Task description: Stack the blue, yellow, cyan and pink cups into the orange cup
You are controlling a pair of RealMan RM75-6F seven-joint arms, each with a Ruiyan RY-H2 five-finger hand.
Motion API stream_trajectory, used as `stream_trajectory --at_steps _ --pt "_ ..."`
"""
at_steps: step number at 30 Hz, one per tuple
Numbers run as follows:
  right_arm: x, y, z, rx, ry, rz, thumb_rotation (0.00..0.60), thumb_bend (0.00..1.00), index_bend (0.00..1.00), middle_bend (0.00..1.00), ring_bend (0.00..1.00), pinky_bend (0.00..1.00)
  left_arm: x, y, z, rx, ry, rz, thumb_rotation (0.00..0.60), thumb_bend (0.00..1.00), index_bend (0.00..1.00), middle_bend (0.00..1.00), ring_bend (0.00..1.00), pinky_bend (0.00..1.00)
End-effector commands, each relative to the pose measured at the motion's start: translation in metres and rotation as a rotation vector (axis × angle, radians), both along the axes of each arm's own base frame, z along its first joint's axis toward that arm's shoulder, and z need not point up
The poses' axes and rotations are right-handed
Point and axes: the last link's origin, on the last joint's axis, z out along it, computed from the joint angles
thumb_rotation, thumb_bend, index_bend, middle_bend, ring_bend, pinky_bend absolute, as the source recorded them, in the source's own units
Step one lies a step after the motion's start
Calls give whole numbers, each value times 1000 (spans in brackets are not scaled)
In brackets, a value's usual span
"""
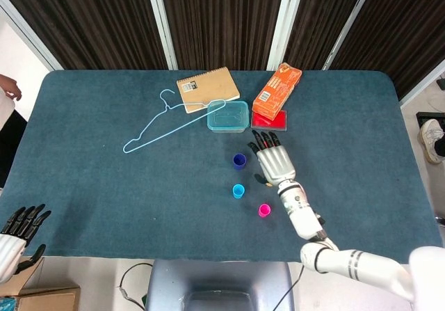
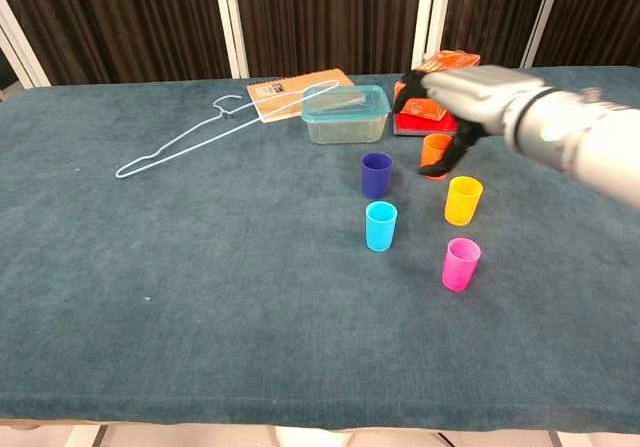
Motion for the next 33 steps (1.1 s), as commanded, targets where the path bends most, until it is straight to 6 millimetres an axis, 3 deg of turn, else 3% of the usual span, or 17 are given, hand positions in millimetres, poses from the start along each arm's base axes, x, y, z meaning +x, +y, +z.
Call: stream_trajectory --at_steps 1,6,13,22,26,29,33 --pt "14 -8 -22 18 20 -2 600 356 364 0 0 0 -1 0 1 0 0 2 600 415 0 0 0 78" --pt "18 -13 -41 21 44 -24 600 362 383 0 0 0 0 -1 2 5 -6 0 600 415 0 0 0 78" --pt "17 -21 -50 14 59 -51 600 426 412 0 0 0 -1 -1 4 3 -9 1 600 415 0 0 0 78" --pt "20 -28 -54 10 30 -74 600 493 568 0 0 0 -3 1 2 -2 -4 8 600 416 0 0 0 78" --pt "22 -31 -40 -37 -26 -70 600 502 603 0 0 0 -3 1 1 -7 -4 8 600 415 0 0 0 78" --pt "22 -34 -16 -113 -92 -49 600 502 602 0 0 0 -2 1 0 -10 -3 5 600 416 0 0 0 78" --pt "3 -41 13 -207 -86 -66 600 502 603 2 0 0 -1 0 -1 -13 -2 -3 600 415 0 0 0 78"
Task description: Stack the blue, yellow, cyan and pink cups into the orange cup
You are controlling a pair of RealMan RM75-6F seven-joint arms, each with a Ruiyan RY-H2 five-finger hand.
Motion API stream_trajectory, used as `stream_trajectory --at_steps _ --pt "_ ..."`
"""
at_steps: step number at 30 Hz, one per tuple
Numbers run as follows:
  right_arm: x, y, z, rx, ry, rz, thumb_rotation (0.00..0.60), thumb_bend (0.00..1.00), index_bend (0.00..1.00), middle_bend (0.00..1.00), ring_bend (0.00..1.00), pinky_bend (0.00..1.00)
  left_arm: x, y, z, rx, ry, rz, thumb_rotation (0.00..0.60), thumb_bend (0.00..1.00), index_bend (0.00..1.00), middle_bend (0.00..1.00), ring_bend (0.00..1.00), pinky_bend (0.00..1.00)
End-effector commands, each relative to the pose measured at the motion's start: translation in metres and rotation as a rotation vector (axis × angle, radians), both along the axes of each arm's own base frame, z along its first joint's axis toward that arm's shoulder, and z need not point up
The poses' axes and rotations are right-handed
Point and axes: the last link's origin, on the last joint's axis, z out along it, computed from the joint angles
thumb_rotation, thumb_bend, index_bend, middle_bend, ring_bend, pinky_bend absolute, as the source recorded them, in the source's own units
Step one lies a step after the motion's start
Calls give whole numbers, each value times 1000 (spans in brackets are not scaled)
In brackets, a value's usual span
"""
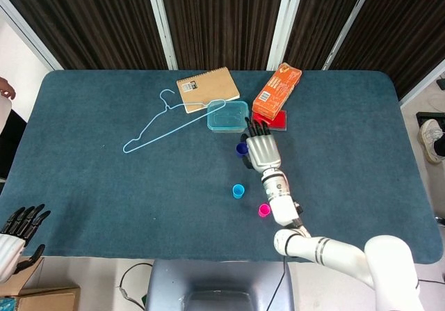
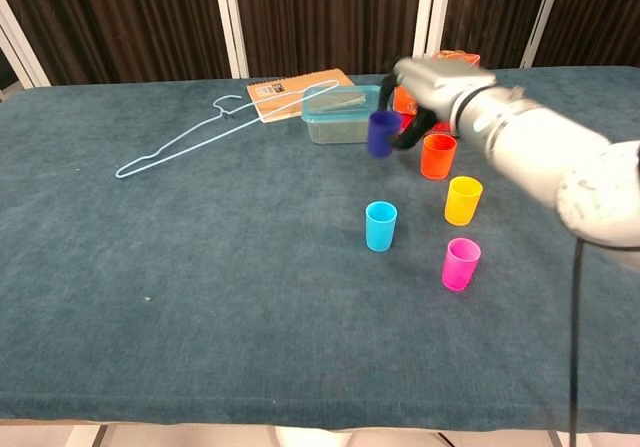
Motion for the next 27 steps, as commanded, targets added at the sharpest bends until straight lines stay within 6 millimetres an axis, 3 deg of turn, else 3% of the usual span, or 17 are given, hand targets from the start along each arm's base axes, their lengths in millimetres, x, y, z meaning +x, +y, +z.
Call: stream_trajectory --at_steps 1,8,16,18,21,23,27 --pt "-19 -5 27 -69 8 -31 600 502 603 3 0 0 0 -1 -1 -2 1 -3 600 415 0 0 0 77" --pt "-44 -11 31 -51 39 -98 600 503 605 4 0 0 1 1 -5 -16 7 -6 600 416 0 0 0 78" --pt "-49 -10 18 -20 74 -99 600 503 576 4 0 0 1 3 -6 -16 11 0 600 416 0 0 0 78" --pt "-52 -9 16 -11 91 -110 600 502 511 6 0 0 1 3 -6 -15 10 -2 600 416 0 0 0 78" --pt "-53 -7 17 10 88 -115 600 503 290 0 0 0 1 2 -5 -13 7 -4 600 415 0 0 0 77" --pt "-52 -3 21 14 73 -102 600 502 204 0 0 0 1 2 -4 -12 5 -5 600 415 0 0 0 77" --pt "-52 18 36 32 40 -34 600 501 185 0 0 0 2 1 -4 -14 4 -9 600 415 0 0 0 77"
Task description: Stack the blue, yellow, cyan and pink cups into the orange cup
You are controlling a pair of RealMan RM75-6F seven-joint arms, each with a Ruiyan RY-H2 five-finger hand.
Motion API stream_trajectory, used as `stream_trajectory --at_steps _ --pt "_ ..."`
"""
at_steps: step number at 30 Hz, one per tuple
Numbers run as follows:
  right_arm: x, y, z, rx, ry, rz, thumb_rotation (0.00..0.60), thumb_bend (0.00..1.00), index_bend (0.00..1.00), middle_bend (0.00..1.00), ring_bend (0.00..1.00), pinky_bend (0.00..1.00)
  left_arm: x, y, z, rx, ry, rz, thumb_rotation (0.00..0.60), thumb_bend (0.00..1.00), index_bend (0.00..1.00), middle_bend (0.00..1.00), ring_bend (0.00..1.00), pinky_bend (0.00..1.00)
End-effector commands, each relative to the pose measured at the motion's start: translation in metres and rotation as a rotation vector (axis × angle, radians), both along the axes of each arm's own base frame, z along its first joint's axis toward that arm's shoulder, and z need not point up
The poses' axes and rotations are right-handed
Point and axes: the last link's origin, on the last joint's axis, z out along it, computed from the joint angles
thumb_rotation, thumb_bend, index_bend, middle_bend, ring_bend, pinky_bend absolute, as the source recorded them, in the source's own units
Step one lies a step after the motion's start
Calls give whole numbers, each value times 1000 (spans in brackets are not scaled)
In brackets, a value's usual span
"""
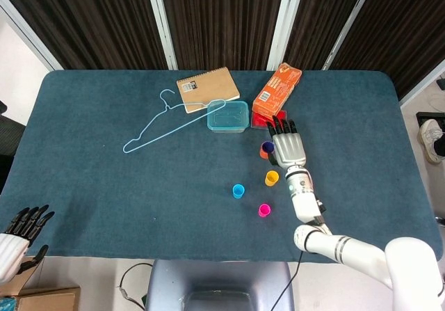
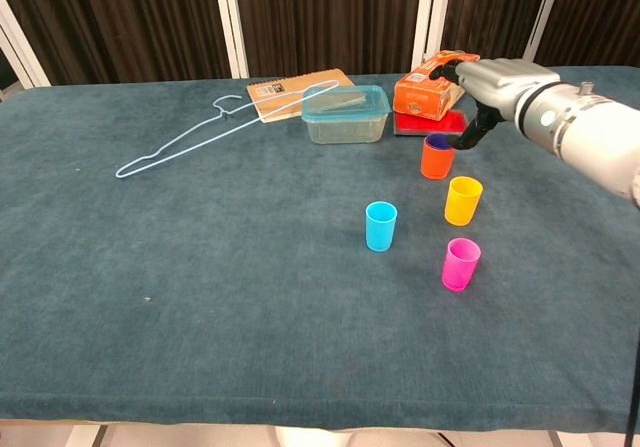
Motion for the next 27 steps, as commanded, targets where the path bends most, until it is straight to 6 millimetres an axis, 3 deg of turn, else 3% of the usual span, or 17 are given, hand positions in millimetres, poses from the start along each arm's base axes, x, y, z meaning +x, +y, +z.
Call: stream_trajectory --at_steps 1,6,9,15,27 --pt "-3 25 17 24 -32 69 600 501 189 0 0 0 0 -1 0 -3 0 -2 600 415 0 0 0 77" --pt "-19 71 35 114 -24 139 600 497 229 0 0 0 1 -1 -2 -6 2 -5 600 414 0 0 0 78" --pt "-31 83 39 156 12 136 600 497 261 0 0 0 1 -1 -4 -14 6 -7 600 414 0 0 0 78" --pt "-46 80 26 196 68 106 600 497 330 0 0 0 2 -1 -8 -24 13 -12 600 415 0 0 0 77" --pt "-45 63 -4 220 57 77 600 497 457 0 0 4 1 0 -5 -15 8 -5 600 415 0 0 0 78"
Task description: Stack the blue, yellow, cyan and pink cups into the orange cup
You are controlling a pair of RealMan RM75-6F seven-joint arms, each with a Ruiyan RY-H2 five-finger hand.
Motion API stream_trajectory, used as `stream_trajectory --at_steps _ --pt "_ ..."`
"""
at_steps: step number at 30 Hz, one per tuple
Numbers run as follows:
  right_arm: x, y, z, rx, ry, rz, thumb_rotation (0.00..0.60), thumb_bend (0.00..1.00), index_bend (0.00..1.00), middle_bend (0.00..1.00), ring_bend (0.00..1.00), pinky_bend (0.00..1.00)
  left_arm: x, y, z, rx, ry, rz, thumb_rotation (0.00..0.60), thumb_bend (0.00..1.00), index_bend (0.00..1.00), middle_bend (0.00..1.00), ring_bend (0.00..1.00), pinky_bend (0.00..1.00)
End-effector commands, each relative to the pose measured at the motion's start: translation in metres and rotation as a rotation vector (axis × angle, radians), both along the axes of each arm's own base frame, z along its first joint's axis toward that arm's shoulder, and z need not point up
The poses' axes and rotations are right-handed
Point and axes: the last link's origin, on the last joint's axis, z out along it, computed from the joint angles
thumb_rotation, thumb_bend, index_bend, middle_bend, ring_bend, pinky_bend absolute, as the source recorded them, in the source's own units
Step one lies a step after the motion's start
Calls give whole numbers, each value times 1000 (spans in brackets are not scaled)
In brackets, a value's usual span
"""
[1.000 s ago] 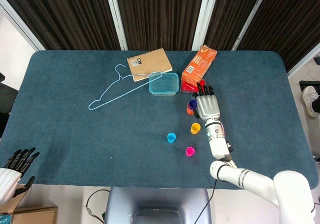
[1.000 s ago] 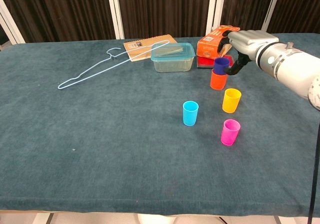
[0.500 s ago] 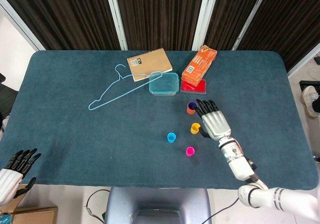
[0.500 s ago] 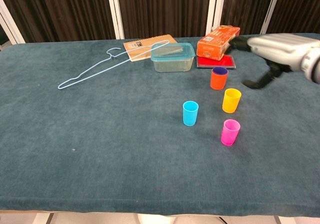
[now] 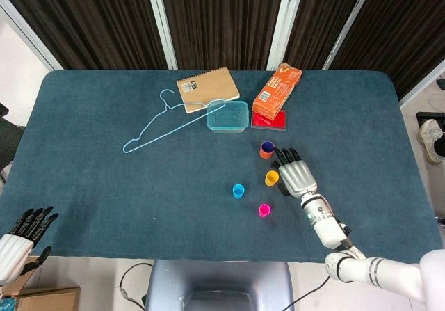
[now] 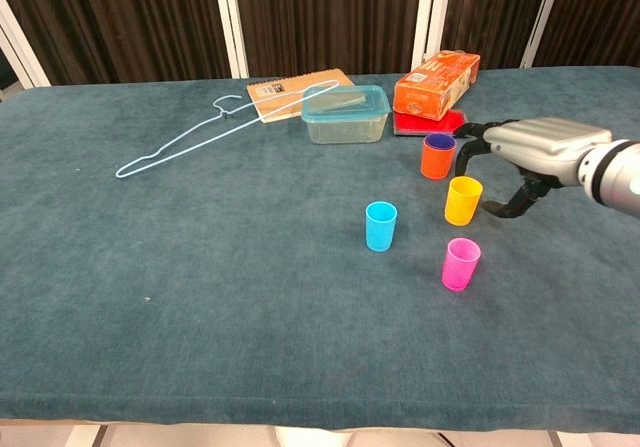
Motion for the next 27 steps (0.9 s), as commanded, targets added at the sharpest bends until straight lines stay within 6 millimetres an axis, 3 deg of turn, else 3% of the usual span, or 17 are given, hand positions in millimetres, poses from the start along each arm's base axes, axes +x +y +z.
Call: stream_trajectory --at_steps 1,14,21,27 --pt "3 0 -2 5 -16 1 600 497 470 0 0 10 0 0 0 0 -1 -1 600 415 0 0 0 77" --pt "12 -9 4 -82 -101 6 600 497 639 40 0 93 0 0 0 -2 1 -2 600 416 0 0 0 78" --pt "37 -41 25 -255 -172 25 600 497 630 41 0 93 0 1 -2 -6 7 0 600 415 0 0 0 77" --pt "41 -65 17 -290 -130 -43 600 497 630 41 0 94 -1 2 -1 3 7 6 600 416 0 0 0 77"
